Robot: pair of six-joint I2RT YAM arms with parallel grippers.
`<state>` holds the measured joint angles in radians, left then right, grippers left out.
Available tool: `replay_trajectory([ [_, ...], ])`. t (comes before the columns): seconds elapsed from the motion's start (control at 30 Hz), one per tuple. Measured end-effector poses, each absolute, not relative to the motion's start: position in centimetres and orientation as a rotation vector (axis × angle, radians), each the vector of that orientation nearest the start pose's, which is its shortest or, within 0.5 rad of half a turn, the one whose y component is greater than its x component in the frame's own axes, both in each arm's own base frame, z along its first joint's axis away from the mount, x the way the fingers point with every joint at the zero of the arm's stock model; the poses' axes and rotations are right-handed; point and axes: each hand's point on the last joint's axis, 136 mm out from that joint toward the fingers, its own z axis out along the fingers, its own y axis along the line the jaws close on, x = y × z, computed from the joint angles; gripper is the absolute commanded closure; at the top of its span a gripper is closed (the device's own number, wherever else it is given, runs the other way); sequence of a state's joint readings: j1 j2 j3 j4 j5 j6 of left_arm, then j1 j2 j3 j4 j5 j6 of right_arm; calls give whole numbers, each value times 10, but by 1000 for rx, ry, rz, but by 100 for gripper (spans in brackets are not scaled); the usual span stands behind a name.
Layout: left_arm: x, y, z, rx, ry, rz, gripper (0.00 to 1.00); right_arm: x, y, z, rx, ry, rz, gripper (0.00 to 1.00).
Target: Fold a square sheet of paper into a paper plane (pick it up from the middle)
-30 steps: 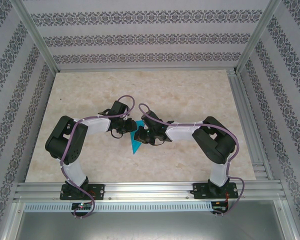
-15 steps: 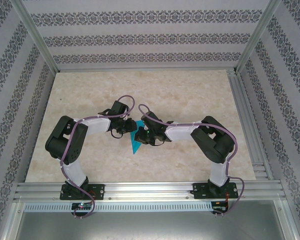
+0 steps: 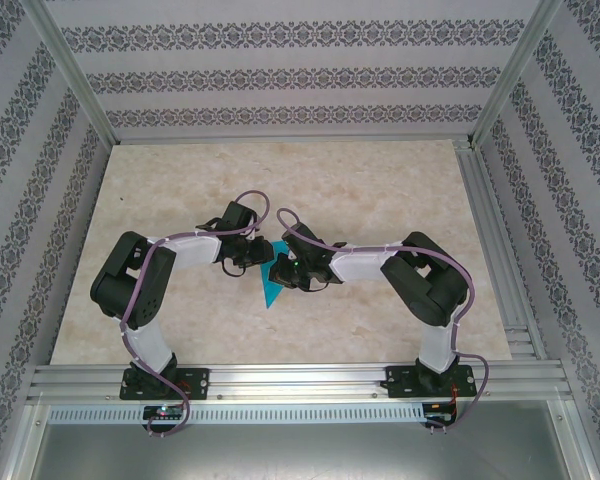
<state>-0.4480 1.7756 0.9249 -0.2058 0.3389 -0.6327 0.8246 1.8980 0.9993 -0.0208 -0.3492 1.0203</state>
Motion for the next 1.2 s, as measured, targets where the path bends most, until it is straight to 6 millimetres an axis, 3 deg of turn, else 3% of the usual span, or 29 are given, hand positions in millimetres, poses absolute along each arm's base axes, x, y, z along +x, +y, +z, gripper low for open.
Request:
replay_trajectory([
  [1.2,336,-218,27,-147,2750,-738,75,266,366,15,131,2818,1025,84],
])
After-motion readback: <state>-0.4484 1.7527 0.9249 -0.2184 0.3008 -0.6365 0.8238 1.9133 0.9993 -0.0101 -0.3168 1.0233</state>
